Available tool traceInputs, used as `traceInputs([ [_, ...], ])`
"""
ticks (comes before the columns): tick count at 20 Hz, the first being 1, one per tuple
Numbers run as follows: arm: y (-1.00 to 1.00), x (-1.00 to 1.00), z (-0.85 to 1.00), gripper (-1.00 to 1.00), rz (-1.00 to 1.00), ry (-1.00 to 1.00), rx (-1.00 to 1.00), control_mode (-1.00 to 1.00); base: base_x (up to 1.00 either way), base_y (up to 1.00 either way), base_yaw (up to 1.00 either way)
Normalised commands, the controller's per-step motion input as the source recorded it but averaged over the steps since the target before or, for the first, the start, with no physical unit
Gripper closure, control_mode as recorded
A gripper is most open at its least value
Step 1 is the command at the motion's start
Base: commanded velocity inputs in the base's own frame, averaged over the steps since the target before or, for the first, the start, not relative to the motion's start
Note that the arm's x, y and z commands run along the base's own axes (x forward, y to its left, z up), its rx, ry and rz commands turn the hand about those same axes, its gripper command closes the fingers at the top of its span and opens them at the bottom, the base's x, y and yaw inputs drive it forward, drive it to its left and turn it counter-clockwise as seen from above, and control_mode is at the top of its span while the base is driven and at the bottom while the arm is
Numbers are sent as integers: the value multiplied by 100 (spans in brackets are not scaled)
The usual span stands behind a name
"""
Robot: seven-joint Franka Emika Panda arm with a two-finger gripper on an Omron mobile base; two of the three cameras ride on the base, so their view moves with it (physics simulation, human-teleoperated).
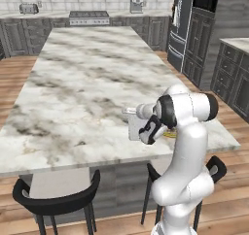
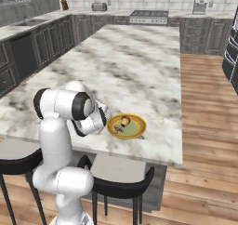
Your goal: Retrieve the tupperware and aluminum foil from the cabinet and place them on the dining counter near the plate with mushrooms to prepare for storing leftovers.
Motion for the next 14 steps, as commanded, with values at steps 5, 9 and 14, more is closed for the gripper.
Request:
traceInputs([
  [5,20,-54,100,-100,-1,9,-9,-100,0,0,0],
  [9,1,-54,100,-100,-7,5,-6,-100,0,0,0],
  [14,0,-23,100,-100,-8,0,-7,-100,0,0,0],
])
